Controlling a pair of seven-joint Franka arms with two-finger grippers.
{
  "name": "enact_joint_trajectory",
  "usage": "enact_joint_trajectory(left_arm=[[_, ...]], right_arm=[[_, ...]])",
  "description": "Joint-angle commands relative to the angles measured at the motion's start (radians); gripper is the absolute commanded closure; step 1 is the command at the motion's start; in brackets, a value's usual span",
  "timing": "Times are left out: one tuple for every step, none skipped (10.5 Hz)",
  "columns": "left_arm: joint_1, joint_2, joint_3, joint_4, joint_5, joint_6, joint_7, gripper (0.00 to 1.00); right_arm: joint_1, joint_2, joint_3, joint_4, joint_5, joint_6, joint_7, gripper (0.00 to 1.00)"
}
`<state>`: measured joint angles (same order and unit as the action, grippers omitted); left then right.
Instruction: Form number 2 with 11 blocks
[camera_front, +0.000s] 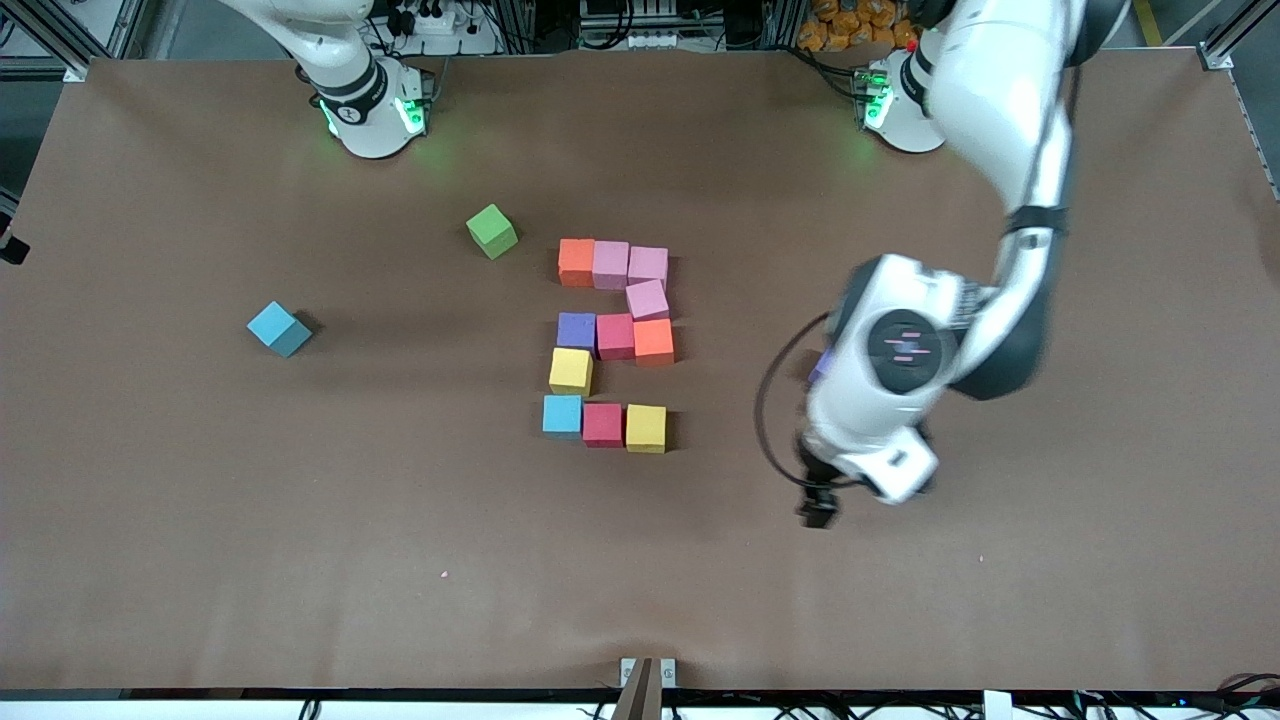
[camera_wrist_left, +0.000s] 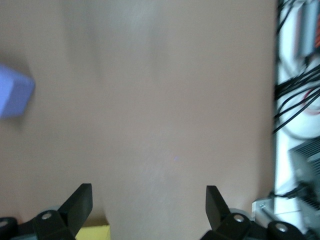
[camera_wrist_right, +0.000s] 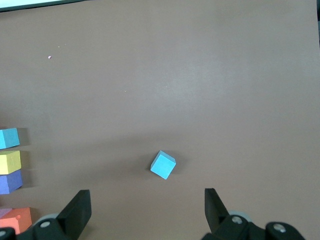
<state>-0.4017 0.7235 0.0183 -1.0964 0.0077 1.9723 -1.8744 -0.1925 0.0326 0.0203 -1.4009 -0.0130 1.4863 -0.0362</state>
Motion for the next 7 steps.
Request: enact_joint_trajectory(left_arm=[[0.098,-0.099,-0.017,-0.039,-0.011,-0.091,0.149,0.00],[0.133,-0.120,-0.015,-0.046,-0.020,-0.143,0.211,0.00],[0.168,-0.148,-0.017,-0.066,-0.032,-0.177,0.249,0.00],[0.205,-0.188,-0.017,-0.110,-0.046,-0.182,0.254,0.00],[0.228,-0.250,-0.017,-0.193,-0.048,-0.197,0.267,0.00],[0.236,-0.336,-0.020,-0.305,-0.052,-0.197,0.296,0.00],[0.256,-0.404,-0.023,-0.389,-0.076,-0.199,0.340,0.00]], right_arm=[[-0.018,-0.002,0.006,0.014,0.007,-0.012,-0.002,0.00],[-0.022,-0.002,-0.003,0.025,0.010,-0.012,-0.005,0.00],[-0.022,0.000,-0.003,0.026,0.011,-0.012,-0.005,0.00],[-0.022,0.000,-0.003,0.026,0.011,-0.012,-0.005,0.00],[-0.022,0.000,-0.003,0.026,0.010,-0.012,-0.002,0.00],[-0.024,0.000,-0.005,0.026,0.010,-0.012,-0.002,0.00],[-0.030,-0.002,-0.006,0.026,0.008,-0.011,-0.002,0.00]])
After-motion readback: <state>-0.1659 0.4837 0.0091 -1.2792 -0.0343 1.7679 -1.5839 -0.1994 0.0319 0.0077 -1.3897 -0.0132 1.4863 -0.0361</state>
